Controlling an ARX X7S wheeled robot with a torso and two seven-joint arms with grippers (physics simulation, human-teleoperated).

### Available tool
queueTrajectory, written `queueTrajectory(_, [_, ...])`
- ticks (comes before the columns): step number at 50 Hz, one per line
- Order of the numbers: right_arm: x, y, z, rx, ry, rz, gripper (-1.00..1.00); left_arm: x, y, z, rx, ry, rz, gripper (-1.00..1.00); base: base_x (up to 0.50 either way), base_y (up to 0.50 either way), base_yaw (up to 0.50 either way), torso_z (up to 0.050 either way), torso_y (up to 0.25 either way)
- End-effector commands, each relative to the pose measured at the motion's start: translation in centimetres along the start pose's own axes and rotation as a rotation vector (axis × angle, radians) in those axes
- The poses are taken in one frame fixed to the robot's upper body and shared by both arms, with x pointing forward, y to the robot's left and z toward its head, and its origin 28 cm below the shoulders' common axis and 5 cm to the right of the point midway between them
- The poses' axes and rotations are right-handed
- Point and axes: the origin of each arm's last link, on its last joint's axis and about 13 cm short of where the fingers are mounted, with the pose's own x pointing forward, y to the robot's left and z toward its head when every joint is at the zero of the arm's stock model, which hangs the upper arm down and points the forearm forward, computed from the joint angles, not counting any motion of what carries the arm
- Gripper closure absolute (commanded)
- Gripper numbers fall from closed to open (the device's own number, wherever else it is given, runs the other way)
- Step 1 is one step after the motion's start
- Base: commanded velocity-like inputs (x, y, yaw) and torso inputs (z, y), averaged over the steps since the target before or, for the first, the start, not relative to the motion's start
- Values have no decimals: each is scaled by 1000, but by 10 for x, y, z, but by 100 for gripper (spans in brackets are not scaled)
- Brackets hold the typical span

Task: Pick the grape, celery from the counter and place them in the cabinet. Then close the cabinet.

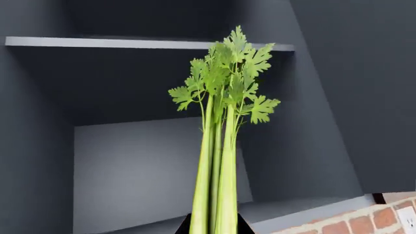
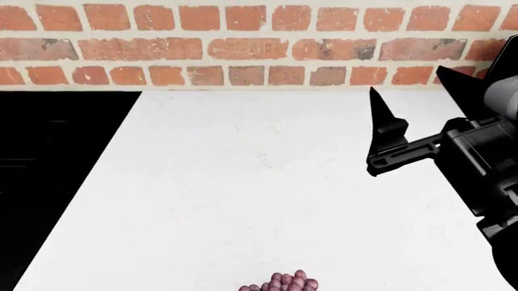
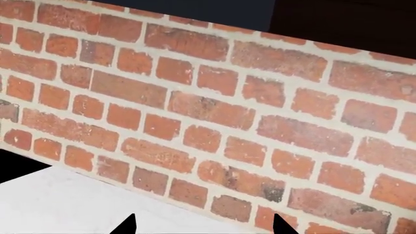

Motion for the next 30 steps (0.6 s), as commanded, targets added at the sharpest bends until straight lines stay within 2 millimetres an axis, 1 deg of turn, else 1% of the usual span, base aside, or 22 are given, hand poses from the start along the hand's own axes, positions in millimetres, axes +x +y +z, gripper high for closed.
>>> queueTrajectory(1, [1,-1,-1,-5,6,3,-100,35,12,10,44,34,102,100,0,0,0,0,0])
queueTrajectory(7, [0,-1,-1,-4,6,1,-100,46,19,12,60,55,157,100,0,0,0,0,0])
queueTrajectory(15, [0,0,-3,-1,7,2,-100,53,25,15,78,119,207,100,0,0,0,0,0])
queueTrajectory(24, [1,1,-5,0,10,2,-100,65,37,24,63,125,275,100,0,0,0,0,0])
queueTrajectory(30, [3,3,-7,1,14,9,-100,74,42,28,72,138,289,100,0,0,0,0,0])
